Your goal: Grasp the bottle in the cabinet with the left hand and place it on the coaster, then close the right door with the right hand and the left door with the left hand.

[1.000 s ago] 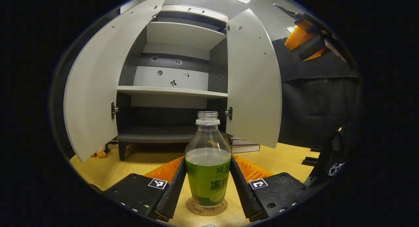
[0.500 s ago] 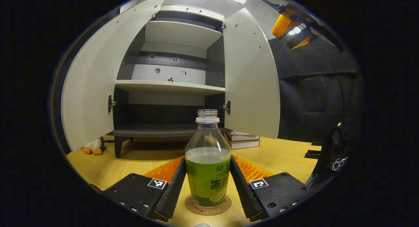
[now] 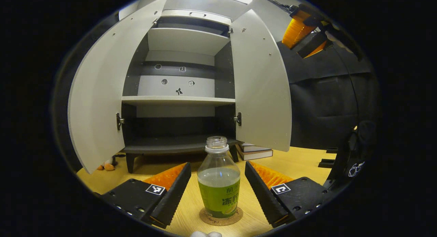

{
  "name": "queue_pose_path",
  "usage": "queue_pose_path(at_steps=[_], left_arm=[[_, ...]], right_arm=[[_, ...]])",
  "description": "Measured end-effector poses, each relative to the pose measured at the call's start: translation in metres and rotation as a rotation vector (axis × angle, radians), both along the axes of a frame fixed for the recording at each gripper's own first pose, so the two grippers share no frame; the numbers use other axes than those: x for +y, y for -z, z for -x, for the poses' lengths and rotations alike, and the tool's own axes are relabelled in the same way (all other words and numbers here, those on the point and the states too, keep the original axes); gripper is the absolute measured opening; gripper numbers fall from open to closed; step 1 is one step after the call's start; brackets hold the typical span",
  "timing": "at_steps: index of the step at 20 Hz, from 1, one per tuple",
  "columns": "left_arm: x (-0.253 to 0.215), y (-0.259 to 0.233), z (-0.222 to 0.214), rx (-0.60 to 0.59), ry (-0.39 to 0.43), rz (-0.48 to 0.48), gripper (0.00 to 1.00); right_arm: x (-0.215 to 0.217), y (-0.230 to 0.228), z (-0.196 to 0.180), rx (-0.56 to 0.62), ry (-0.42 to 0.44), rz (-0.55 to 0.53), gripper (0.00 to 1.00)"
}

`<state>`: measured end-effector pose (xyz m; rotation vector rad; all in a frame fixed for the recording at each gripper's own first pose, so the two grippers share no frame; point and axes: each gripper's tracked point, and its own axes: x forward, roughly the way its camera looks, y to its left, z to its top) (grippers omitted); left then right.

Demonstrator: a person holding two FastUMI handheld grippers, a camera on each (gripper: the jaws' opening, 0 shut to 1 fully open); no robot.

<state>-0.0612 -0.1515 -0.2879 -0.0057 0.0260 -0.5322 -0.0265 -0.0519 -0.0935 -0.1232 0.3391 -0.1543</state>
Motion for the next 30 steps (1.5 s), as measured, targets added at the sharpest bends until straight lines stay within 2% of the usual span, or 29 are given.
queue_pose_path(at_steps=[4, 10, 15, 19, 22, 27, 30], left_arm=[[0.009, -0.041, -0.003, -0.061, -0.03, -0.009, 0.96], [0.037, -0.11, -0.001, 0.025, -0.098, 0.063, 0.96], [0.097, -0.172, 0.001, 0.042, -0.241, -0.001, 0.96], [0.129, -0.205, 0.016, 0.027, -0.331, -0.03, 0.96], [0.138, -0.217, 0.029, 0.018, -0.388, -0.054, 0.96], [0.127, -0.232, 0.048, 0.006, -0.462, -0.086, 0.96], [0.11, -0.233, 0.052, 0.022, -0.505, -0.073, 0.96]], right_arm=[[-0.001, -0.002, 0.002, -0.022, 0.005, -0.003, 1.0], [-0.001, -0.021, 0.005, -0.114, -0.001, -0.009, 1.0], [-0.023, -0.045, 0.003, -0.215, 0.01, -0.03, 1.0], [-0.064, -0.065, -0.004, -0.277, 0.037, -0.078, 1.0], [-0.119, -0.08, -0.016, -0.329, 0.08, -0.084, 1.0], [-0.209, -0.107, -0.054, -0.373, 0.122, -0.117, 1.0], [-0.233, -0.123, -0.082, -0.392, 0.085, -0.151, 1.0]])
